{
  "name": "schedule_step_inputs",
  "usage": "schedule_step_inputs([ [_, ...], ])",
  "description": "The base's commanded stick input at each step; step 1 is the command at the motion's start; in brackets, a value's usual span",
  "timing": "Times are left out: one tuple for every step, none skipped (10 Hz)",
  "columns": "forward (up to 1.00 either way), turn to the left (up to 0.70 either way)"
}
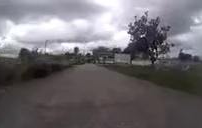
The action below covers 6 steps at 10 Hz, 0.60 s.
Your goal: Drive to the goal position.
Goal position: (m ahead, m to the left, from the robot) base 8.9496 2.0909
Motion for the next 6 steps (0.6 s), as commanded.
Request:
schedule_step_inputs([
  [1.0,0.0],
  [1.0,-0.07],
  [1.0,-0.15],
  [1.0,-0.23],
  [1.0,-0.27],
  [1.0,-0.27],
])
